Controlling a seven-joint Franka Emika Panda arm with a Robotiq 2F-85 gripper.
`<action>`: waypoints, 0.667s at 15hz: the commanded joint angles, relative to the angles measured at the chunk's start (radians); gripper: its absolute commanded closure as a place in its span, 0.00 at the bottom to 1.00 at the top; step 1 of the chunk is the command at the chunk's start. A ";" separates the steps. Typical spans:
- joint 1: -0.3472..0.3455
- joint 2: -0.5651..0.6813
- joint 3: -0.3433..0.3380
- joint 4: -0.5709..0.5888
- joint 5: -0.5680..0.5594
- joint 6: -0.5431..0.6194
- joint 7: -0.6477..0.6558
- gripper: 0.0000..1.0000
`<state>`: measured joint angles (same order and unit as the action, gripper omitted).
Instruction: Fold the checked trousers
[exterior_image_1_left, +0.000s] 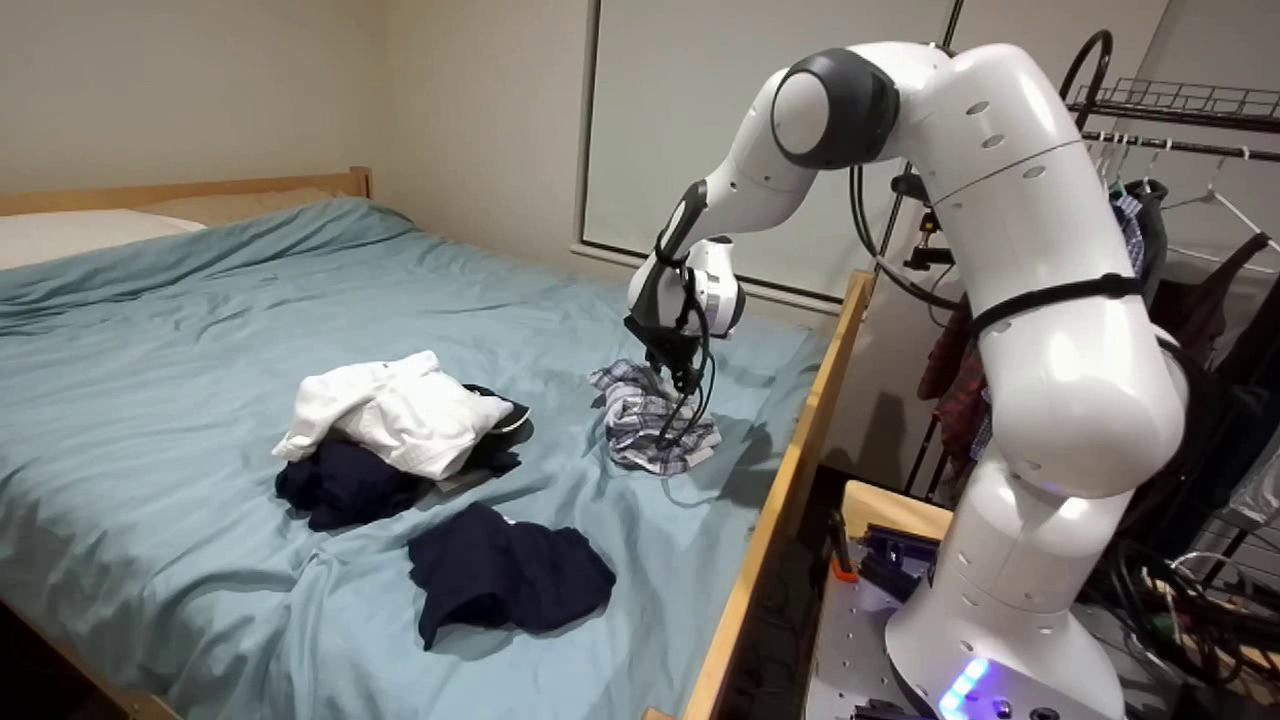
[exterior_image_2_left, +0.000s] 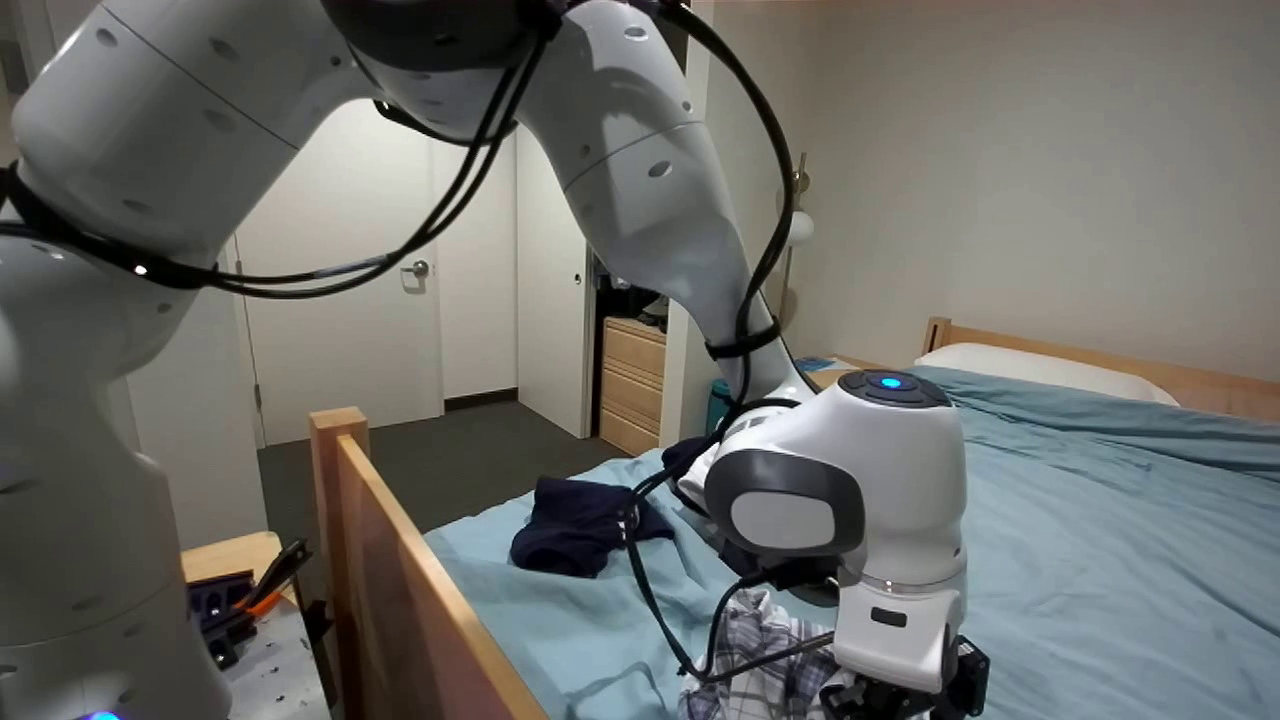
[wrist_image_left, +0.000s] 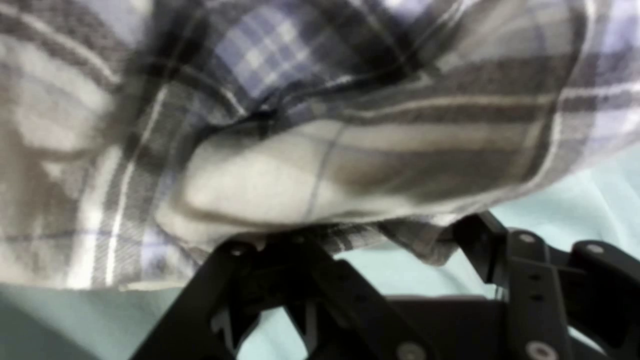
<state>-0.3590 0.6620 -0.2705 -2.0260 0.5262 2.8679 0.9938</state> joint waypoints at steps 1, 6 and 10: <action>0.002 -0.001 -0.002 0.000 -0.002 -0.002 0.002 0.29; 0.050 -0.025 -0.062 0.065 -0.100 -0.121 0.012 0.00; 0.127 -0.124 -0.256 0.004 -0.203 -0.148 0.155 0.00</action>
<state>-0.2647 0.6312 -0.4276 -1.9570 0.3931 2.7583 1.0696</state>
